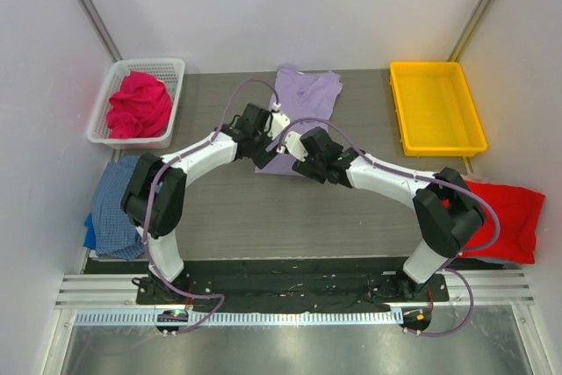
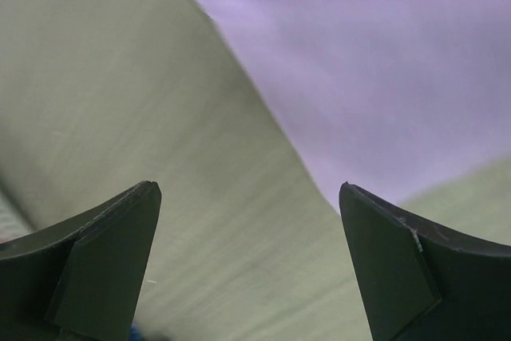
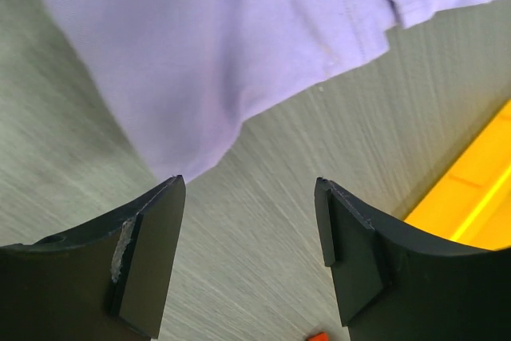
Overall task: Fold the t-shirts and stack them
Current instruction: Grab one side of the 2/3 rectangular tshirt with both arms, then fold the long partially folded tshirt into a neat square
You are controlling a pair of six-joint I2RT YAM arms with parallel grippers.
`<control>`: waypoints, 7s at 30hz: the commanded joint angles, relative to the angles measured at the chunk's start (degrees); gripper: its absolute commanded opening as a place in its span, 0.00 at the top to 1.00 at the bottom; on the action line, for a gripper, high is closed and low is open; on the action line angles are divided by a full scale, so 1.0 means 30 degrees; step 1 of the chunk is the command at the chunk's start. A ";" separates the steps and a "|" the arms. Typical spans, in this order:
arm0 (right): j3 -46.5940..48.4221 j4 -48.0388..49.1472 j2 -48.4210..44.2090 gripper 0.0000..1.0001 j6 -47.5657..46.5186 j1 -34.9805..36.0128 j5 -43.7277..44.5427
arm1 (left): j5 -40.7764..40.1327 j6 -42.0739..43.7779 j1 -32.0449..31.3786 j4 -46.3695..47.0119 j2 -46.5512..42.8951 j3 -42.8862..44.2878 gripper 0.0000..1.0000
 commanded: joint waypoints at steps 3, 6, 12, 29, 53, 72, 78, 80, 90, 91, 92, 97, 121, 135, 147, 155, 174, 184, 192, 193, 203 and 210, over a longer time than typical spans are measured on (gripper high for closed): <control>-0.0109 0.0096 0.0169 0.29 0.0699 0.0709 -0.0226 | 0.3386 -0.0343 -0.0045 -0.1012 -0.0742 -0.1281 0.00; -0.0139 -0.0079 0.0432 0.30 0.0815 0.0857 -0.0315 | 0.4407 -0.0431 -0.0045 -0.1217 -0.0537 -0.1341 0.00; -0.0402 -0.0256 0.1018 0.32 0.0845 0.1062 -0.0578 | 0.5265 -0.0314 -0.0045 -0.1511 0.0048 -0.1195 0.03; -0.0578 0.0447 0.2015 0.36 -0.0063 0.1062 -0.0227 | 0.4943 0.0681 -0.0016 -0.1160 0.1894 -0.0726 0.16; 0.1091 0.1091 0.4241 0.59 -0.1206 0.0447 -0.0168 | 0.4914 0.1151 0.0306 -0.2155 0.2686 -0.0403 0.53; 0.1473 -0.0984 0.3745 0.99 -0.0271 0.0417 -0.1309 | 0.5880 0.0945 0.0073 -0.3823 0.2833 0.0388 1.00; 0.0361 -0.1865 0.1958 0.99 0.0317 0.1733 -0.1546 | 0.5500 0.1004 -0.0980 -0.4118 0.1486 -0.0783 1.00; -0.0253 -0.2013 0.1316 0.99 0.0610 0.2144 -0.1575 | 0.5325 0.0888 -0.1274 -0.4147 0.1135 -0.1485 1.00; -0.2804 -0.3564 -0.1060 0.99 0.1225 0.6097 -0.2130 | 0.4359 0.0419 -0.3176 -0.4147 -0.1647 -0.5410 1.00; -0.3008 -0.3711 -0.1352 0.99 0.1255 0.6797 -0.2218 | 0.4299 0.0360 -0.3383 -0.4235 -0.2085 -0.6051 1.00; -0.3126 -0.3800 -0.1442 0.99 0.1371 0.7239 -0.2335 | 0.4241 0.0302 -0.3559 -0.4235 -0.2380 -0.6377 1.00; -0.3624 -0.4210 -0.1793 0.99 0.1841 0.9058 -0.2190 | 0.3800 0.0125 -0.4381 -0.4703 -0.3932 -0.8135 1.00; -0.2836 -0.3831 -0.5190 0.99 0.0671 0.8627 0.3522 | 0.2367 0.1062 -0.4352 -0.2361 -0.8653 -0.7671 1.00; -0.0141 -0.3303 -0.4990 0.99 -0.1440 0.3380 0.2879 | 0.2892 0.2175 -0.1834 -0.0222 -0.5579 -0.3572 1.00; 0.1764 -0.2454 -0.2558 0.99 -0.2553 0.0361 0.1620 | 0.3537 0.3260 -0.0193 -0.0690 0.1856 0.4455 1.00; 0.3695 -0.2131 -0.0362 0.99 -0.3227 -0.1720 0.0507 | 0.4064 0.3406 0.0305 -0.0954 0.4530 0.7826 1.00; 0.4989 -0.1313 0.2775 0.99 -0.3784 -0.3566 -0.0637 | 0.3772 0.3905 0.0599 -0.0928 0.9216 1.3070 0.94; 0.4871 -0.0491 0.3743 0.71 -0.3931 -0.4094 -0.0081 | 0.1607 0.3788 0.0541 0.1007 1.0888 1.4977 0.69; 0.4929 -0.0198 0.4182 0.62 -0.3960 -0.4445 0.0474 | 0.0316 0.3700 0.0512 0.2853 1.1182 1.5270 0.57; 0.4988 -0.0139 0.4357 0.61 -0.3931 -0.4475 0.0766 | 0.0111 0.3700 0.0482 0.3028 1.1240 1.5270 0.55; 0.5574 0.0359 0.4858 0.58 -0.2820 -0.4592 0.1826 | -0.2790 0.3670 0.0218 0.4788 1.1037 1.5653 0.46; 0.5574 0.0009 0.3276 0.46 -0.1326 -0.4563 0.0624 | -0.3026 0.2792 0.0482 0.4261 0.8725 1.3195 0.37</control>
